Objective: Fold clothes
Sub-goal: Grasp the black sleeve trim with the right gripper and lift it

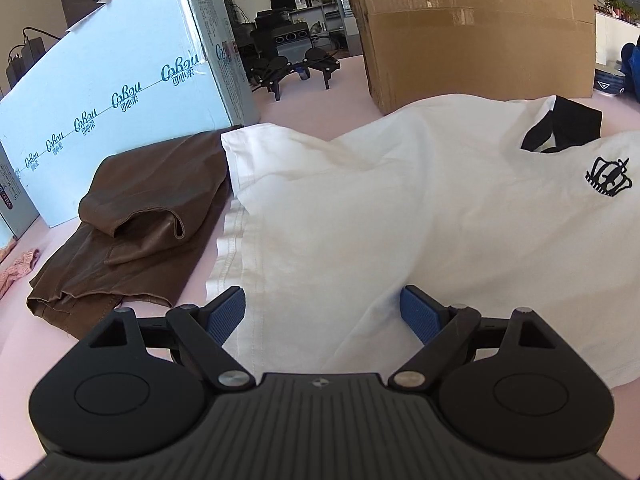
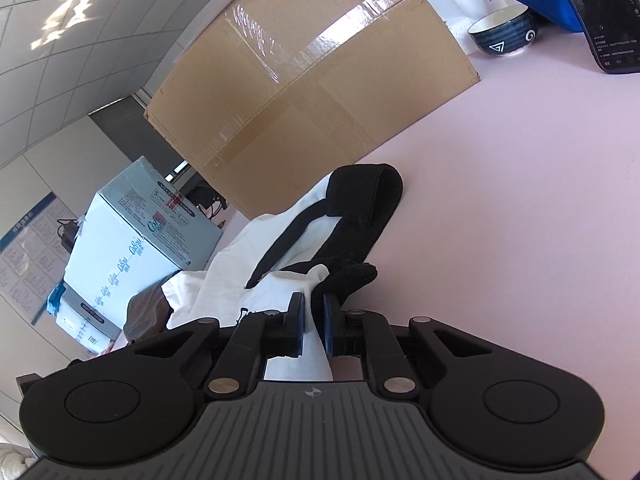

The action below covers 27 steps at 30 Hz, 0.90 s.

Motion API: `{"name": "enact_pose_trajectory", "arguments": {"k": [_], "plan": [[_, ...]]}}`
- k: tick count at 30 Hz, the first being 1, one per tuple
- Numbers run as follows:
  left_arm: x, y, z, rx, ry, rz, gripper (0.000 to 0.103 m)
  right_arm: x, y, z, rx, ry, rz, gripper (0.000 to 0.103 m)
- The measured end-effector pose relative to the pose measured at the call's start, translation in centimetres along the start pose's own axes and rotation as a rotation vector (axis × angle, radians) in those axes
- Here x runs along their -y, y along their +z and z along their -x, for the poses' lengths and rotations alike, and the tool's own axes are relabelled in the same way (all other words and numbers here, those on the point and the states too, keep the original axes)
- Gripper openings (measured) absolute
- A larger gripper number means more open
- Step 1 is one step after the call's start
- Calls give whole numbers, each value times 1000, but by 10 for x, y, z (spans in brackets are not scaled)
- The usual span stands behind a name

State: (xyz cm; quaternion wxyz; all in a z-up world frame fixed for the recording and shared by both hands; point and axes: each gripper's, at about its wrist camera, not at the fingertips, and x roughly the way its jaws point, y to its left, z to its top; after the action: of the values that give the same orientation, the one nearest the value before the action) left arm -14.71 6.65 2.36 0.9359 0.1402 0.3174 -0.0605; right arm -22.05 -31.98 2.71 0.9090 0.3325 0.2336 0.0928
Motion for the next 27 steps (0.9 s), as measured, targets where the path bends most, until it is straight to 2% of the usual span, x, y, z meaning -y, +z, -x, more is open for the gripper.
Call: {"name": "enact_pose_trajectory", "arguments": {"k": [2,6,10,13,15,17,19,20,22,23,24,27], "plan": [[-6,1,-2,-13,-8,29,85,-10,-1,5,22,5,48,9],[-10,3,-5,-27,-22,56,85,-58,-18,13,24,57,339,9],[-5,2,-4,-16,-9,35,85,-96,-43,2,-84,131,563,9],[-6,2,-4,-15,-11,36,85,-109,-59,-10,-180,139,677,11],[-7,2,-5,-17,-13,39,85,-107,-63,-17,-253,149,689,19],[-7,2,-5,-16,-13,38,85,-105,-64,-17,-290,171,675,39],[-6,1,-5,-14,-12,35,85,-103,-57,-7,-249,193,656,50],[-6,1,-5,-13,-11,33,85,-102,-54,0,-216,190,655,62],[-5,1,-5,-13,-11,32,85,-99,-41,16,-69,129,648,76],[-5,1,-5,-13,-11,32,85,-96,-33,19,-16,88,628,77],[-5,1,-5,-13,-12,32,85,-92,-25,19,2,68,604,77],[-5,1,-5,-11,-9,28,85,-72,2,9,-15,16,446,77]]}}
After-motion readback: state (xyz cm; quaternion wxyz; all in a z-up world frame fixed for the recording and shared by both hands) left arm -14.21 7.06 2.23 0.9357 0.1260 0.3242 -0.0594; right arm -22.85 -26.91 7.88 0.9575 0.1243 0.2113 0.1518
